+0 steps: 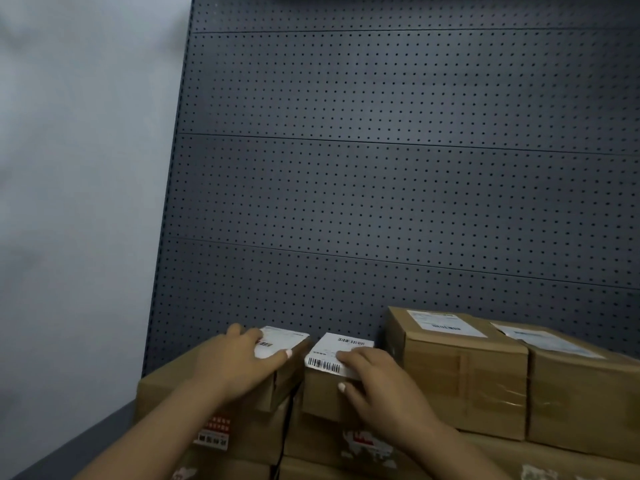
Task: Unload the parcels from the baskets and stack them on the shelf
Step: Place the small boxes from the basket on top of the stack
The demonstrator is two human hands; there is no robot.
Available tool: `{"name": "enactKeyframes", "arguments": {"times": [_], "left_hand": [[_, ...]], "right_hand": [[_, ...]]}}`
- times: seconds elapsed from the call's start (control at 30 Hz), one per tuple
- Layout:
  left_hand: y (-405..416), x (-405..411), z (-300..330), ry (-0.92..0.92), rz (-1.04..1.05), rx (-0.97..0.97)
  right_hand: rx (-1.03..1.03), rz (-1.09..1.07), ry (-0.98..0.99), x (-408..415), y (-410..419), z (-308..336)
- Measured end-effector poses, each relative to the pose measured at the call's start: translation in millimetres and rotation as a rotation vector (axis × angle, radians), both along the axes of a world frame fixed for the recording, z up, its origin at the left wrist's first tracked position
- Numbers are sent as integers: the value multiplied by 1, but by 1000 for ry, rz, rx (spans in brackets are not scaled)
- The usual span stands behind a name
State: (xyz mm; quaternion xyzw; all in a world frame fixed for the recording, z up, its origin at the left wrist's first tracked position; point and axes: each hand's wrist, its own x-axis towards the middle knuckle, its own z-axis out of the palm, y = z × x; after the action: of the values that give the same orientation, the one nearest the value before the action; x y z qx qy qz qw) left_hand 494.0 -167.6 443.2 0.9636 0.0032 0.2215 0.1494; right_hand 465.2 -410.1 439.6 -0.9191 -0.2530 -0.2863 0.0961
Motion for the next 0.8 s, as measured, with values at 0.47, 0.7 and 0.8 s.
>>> {"name": "enactKeyframes", "arguments": {"times": [0.47, 0.7, 0.8], "left_hand": [[-34, 19, -9, -53, -121, 56], [-40, 12, -12, -142, -159, 156], [-56, 11, -13, -68, -225, 220]], "right_hand": [[-285, -199, -250, 36, -1, 0], [-210, -321, -468, 31, -40, 27], [-192, -455, -317, 34, -62, 29]]}}
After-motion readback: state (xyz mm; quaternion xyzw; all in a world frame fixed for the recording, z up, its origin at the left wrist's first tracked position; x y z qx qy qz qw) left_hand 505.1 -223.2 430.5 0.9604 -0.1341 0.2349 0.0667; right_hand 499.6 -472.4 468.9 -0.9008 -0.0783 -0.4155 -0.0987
